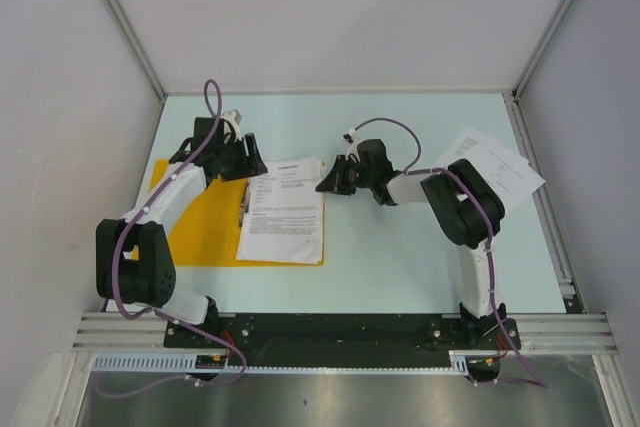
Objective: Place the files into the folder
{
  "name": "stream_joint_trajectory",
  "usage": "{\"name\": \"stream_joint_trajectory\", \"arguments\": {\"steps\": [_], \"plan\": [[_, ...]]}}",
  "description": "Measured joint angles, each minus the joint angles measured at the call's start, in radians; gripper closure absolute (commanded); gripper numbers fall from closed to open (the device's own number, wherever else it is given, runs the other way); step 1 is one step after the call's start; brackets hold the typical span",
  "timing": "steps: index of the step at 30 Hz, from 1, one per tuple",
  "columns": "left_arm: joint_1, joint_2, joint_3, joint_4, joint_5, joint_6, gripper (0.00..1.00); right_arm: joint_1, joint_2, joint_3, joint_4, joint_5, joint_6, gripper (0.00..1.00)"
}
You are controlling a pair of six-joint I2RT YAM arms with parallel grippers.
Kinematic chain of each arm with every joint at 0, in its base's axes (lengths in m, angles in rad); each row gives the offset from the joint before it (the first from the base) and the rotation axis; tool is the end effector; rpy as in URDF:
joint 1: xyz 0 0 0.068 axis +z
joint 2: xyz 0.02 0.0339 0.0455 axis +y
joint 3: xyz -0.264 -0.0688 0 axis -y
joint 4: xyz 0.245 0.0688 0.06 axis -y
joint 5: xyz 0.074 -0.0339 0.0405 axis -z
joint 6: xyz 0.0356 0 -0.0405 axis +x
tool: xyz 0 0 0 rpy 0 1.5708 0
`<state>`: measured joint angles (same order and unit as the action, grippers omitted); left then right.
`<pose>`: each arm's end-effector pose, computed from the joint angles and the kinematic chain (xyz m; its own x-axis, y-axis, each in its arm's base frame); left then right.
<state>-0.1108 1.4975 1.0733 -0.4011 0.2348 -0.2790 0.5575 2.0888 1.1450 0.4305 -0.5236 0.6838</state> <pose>0.3194 -0.0439 0.2508 -0.7748 -0.1833 -0.6050 0.0531 0.9348 -0.3511 0.3592 0.2449 0.1282 -0.8460 0.1173 -0.5202 -0.3784 0.5552 0.7407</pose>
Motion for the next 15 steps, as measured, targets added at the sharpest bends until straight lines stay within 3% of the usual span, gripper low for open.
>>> {"name": "stream_joint_trajectory", "arguments": {"steps": [15], "plan": [[0.0, 0.0, -0.012, 0.012, 0.007, 0.0, 0.32, 0.014, 0.034, 0.054, -0.003, 0.017, 0.03, 1.0]]}}
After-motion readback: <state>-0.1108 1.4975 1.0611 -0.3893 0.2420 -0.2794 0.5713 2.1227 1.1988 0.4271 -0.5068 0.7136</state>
